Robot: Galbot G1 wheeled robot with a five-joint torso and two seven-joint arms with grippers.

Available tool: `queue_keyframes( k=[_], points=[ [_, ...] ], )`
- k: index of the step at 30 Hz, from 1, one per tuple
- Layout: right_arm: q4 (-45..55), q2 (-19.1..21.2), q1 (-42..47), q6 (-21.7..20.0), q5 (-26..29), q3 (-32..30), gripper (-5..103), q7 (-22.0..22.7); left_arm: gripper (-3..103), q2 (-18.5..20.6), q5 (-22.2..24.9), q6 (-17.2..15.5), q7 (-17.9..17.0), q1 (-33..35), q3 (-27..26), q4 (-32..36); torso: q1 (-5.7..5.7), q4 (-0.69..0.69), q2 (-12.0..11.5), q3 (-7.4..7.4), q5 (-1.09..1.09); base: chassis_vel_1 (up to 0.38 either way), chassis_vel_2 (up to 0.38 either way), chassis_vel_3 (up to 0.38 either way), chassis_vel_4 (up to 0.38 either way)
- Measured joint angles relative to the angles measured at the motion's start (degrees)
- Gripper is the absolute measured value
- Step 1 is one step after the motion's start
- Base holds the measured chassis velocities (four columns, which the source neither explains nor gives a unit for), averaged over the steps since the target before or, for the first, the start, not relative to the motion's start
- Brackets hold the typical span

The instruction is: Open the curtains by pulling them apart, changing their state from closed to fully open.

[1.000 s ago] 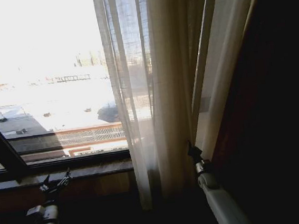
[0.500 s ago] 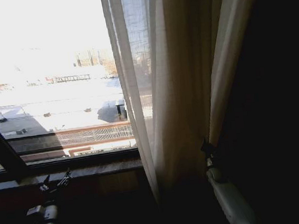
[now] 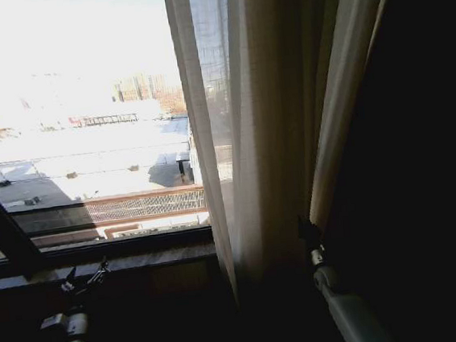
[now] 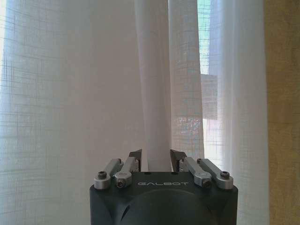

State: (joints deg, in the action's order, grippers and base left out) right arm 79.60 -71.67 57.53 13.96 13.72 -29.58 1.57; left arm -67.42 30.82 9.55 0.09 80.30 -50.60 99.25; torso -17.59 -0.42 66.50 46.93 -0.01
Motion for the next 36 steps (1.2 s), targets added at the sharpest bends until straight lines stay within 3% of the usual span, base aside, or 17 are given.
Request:
queue_keyframes(
  k=[6, 8, 11, 14, 17, 36],
  points=[
    [4.2, 2.2, 5.9, 0.4, 0.2, -0.3, 63, -1.4, 100, 0.0, 0.0, 0.0, 0.0, 0.0, 0.0, 0.0, 0.00, -0.03, 0.0, 0.00, 0.02, 0.000, 0.000, 0.000, 0.000],
    [4.8, 2.5, 6.3, 0.0, 0.7, -0.4, 63, -1.4, 100, 0.0, 0.0, 0.0, 0.0, 0.0, 0.0, 0.0, 0.00, -0.02, 0.0, 0.00, 0.01, 0.000, 0.000, 0.000, 0.000],
    [8.2, 4.6, 8.0, -3.5, 2.8, -1.2, 80, -2.0, 100, 0.0, 0.0, 0.0, 0.0, 0.0, 0.0, 0.0, 0.00, 0.00, 0.0, 0.00, 0.00, 0.000, 0.000, 0.000, 0.000],
    [10.0, 5.5, 9.0, -5.9, 3.4, -2.0, 85, -2.8, 100, 0.0, 0.0, 0.0, 0.0, 0.0, 0.0, 0.0, 0.00, -0.02, 0.0, 0.00, 0.01, 0.000, 0.000, 0.000, 0.000],
    [13.2, 6.1, 11.0, -8.6, 4.7, -3.1, 98, -2.9, 100, 0.0, 0.0, 0.0, 0.0, 0.0, 0.0, 0.0, 0.00, -0.01, 0.0, 0.00, 0.01, 0.000, 0.000, 0.000, 0.000],
    [21.4, 4.7, 17.4, -8.2, 4.4, -4.1, 100, -2.2, 100, 0.0, 0.0, 0.0, 0.0, 0.0, 0.0, 0.0, 0.00, -0.01, 0.0, 0.00, 0.00, 0.000, 0.000, 0.000, 0.000]
  ],
)
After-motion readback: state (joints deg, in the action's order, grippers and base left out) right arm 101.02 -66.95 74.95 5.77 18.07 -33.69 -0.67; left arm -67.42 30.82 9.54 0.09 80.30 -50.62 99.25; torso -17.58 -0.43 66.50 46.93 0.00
